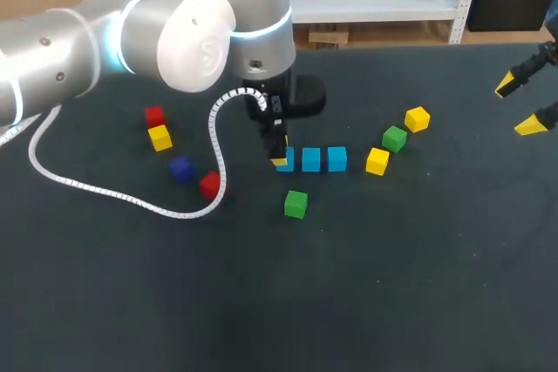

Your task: Place the blue cubes, place green cubes on the blue cubes, place the yellow cubes on the green cubes, then place the red cubes on the yellow cubes, and place purple cube on the red cubes.

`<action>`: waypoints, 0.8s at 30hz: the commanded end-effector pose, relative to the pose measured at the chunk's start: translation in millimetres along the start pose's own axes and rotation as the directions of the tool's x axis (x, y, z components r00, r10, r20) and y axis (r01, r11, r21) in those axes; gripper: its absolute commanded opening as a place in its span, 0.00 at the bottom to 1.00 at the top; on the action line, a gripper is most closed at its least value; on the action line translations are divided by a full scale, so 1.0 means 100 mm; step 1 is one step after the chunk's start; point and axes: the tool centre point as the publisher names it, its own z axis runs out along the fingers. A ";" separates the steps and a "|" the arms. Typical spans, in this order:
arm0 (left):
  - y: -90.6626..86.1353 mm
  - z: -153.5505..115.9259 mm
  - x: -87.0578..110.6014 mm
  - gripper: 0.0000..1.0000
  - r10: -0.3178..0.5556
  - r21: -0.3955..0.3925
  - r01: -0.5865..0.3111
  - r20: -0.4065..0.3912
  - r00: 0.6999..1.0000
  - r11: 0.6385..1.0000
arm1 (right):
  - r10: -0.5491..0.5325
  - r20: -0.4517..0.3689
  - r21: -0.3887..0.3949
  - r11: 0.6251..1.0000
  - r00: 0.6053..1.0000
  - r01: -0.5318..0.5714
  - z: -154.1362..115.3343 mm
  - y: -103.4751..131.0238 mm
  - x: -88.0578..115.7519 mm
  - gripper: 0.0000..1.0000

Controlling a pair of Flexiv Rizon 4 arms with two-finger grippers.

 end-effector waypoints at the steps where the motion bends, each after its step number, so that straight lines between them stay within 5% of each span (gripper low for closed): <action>1: 0.01 0.01 0.00 0.42 0.003 0.009 -0.003 -0.002 1.000 1.000 | -0.001 0.002 -0.001 1.000 1.000 0.001 0.00 -0.01 0.00 1.00; 10: 0.02 0.01 -0.01 0.50 0.004 0.010 -0.004 -0.003 1.000 1.000 | -0.001 0.002 -0.001 1.000 1.000 0.001 0.00 -0.01 0.00 1.00; 24: 0.13 0.04 -0.01 0.48 0.008 0.002 -0.008 -0.010 1.000 1.000 | -0.001 0.002 -0.001 1.000 1.000 0.001 0.00 -0.01 0.00 1.00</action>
